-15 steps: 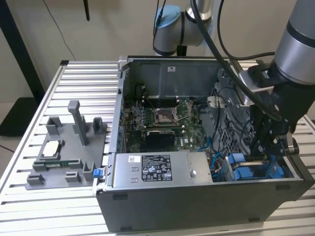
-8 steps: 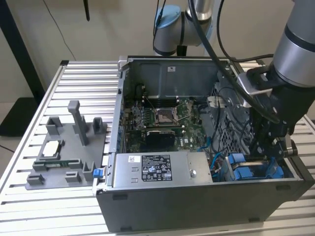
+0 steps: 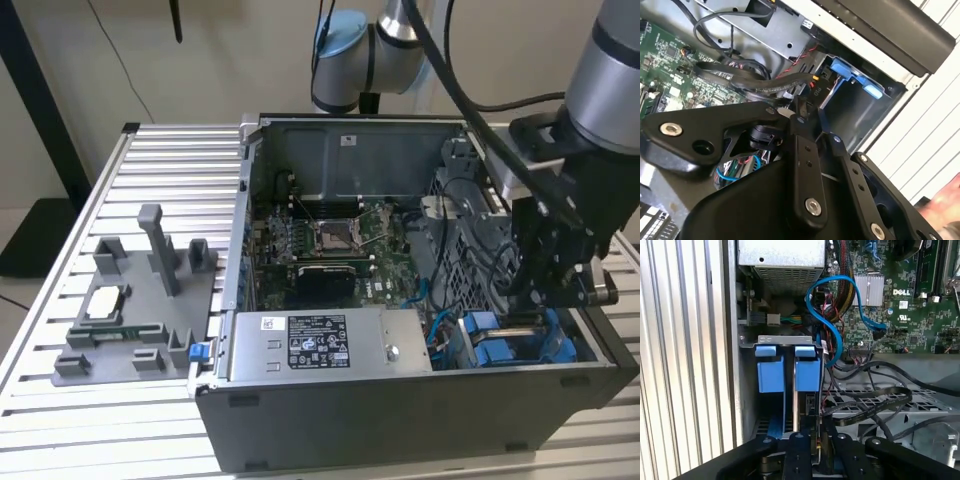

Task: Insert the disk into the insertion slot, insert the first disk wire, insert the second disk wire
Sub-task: 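Insert the second disk wire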

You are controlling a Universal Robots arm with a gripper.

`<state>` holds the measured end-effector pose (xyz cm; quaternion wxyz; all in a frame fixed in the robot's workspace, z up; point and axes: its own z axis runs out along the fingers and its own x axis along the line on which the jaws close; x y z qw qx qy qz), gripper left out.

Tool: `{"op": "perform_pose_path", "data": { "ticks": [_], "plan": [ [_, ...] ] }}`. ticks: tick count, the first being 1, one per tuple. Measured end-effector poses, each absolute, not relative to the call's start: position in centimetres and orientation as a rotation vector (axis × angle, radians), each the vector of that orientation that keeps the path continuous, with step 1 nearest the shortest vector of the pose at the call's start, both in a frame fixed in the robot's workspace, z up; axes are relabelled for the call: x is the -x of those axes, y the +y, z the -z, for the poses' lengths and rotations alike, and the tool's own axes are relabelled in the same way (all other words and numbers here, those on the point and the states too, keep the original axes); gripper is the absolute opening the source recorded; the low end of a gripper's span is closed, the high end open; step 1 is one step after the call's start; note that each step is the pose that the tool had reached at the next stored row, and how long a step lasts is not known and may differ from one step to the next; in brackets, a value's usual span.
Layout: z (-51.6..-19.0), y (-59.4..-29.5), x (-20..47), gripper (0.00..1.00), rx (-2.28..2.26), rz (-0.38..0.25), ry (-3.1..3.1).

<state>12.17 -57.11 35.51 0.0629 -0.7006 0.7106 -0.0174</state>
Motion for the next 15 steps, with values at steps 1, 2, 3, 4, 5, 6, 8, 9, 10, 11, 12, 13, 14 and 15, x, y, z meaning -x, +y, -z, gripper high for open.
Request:
{"op": "perform_pose_path", "data": {
  "ticks": [1,2,3,4,5,6,8,9,10,11,12,13,14,15],
  "plan": [
    [-36.0,-57.1,-12.2,1.00,2.117,0.052,2.147],
    [-36.4,-57.1,-12.2,1.00,2.117,0.052,2.147],
    [-36.8,-57.1,-12.2,1.00,2.117,0.052,2.147],
    [-37.2,-57.1,-12.2,1.00,2.117,0.052,2.147],
    [-37.6,-57.1,-12.2,1.00,2.117,0.052,2.147],
    [-37.8,-57.1,-12.2,1.00,2.117,0.052,2.147],
    [-38.2,-57.1,-12.2,1.00,2.117,0.052,2.147],
    [-38.4,-57.1,-12.2,1.00,2.117,0.052,2.147],
    [-38.8,-57.1,-12.2,1.00,2.117,0.052,2.147],
    [-39.0,-57.1,-12.2,1.00,2.117,0.052,2.147],
    [-39.3,-57.1,-12.2,1.00,2.117,0.052,2.147],
    [-39.5,-57.1,-12.2,1.00,2.117,0.052,2.147],
    [-39.6,-57.1,-12.2,1.00,2.117,0.052,2.147],
    [-39.6,-57.1,-12.2,1.00,2.117,0.052,2.147]
  ]
}}
